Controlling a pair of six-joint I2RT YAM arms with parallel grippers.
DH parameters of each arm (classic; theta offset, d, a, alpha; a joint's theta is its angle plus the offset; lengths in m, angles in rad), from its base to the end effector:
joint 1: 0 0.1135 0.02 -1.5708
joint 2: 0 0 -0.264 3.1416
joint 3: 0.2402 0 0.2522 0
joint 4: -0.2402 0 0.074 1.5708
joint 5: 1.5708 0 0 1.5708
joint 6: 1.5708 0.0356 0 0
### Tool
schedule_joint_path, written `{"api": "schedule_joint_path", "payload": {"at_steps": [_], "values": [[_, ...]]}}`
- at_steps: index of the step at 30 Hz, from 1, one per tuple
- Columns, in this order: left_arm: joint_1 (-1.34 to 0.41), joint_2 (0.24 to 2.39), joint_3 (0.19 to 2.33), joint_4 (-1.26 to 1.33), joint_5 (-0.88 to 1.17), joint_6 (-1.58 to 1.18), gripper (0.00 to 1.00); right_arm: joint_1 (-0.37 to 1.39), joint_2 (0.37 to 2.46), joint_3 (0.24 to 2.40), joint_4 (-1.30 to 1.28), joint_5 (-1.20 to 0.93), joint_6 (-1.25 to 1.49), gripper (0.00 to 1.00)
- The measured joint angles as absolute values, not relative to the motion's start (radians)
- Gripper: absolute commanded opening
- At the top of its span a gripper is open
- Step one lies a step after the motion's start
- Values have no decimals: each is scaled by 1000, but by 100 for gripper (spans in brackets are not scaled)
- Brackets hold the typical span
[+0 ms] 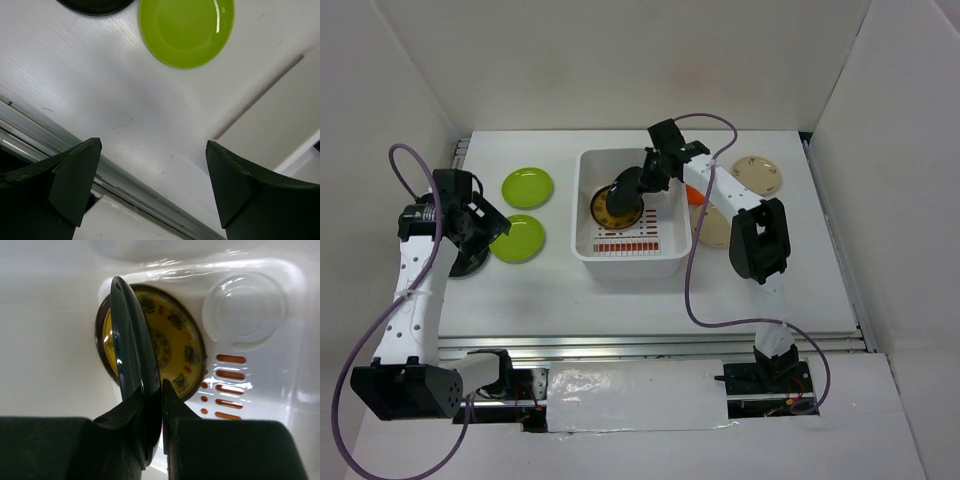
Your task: Place the plates into the plastic bin on the countertop
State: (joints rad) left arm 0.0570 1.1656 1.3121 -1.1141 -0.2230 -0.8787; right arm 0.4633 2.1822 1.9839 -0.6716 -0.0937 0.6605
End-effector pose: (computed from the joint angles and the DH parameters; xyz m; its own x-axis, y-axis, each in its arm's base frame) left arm 0.2104 0.0199 0.3617 -0.3855 -0.7741 -0.5022 -0.7484 0.5807 -0.3205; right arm 0.4405 0.2238 0.2566 -0.8460 0.2602 -0.4654 0.0255 0.8916 0.4521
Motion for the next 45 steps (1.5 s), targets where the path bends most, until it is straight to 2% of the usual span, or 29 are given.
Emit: {"api": "schedule_joint_path", "payload": {"at_steps": [4,7,8,9,10,11,28,32,38,43,45], "values": [[99,1165,1237,-1108,-207,-861,99,481,2184,1984,-669,-120,657,34],[132,1171,1202,-1105,-197,-849,99,487,2193,1989,-670,-146,655,67],[145,1176,1198,-1104,-196,-842,99,489,2201,1996,-671,-153,652,72],[158,1183,1197,-1100,-193,-839,99,492,2210,2004,-674,-162,644,82],[170,1192,1197,-1098,-192,-836,99,493,2217,2014,-677,-166,641,95],[181,1200,1197,-1095,-191,-836,99,493,2223,2019,-680,-171,636,99],[342,1293,1201,-1087,-201,-870,99,525,2141,2135,-923,-101,503,100],[368,1298,1181,-1069,-202,-877,99,511,2087,2061,-902,-118,504,100],[447,1258,1025,-984,-199,-937,99,521,1706,1773,-780,-286,516,100],[513,1176,857,-784,-166,-1007,99,534,1283,1530,-475,-583,558,100],[526,1152,804,-691,-154,-1047,99,543,1185,1459,-374,-678,580,100]]}}
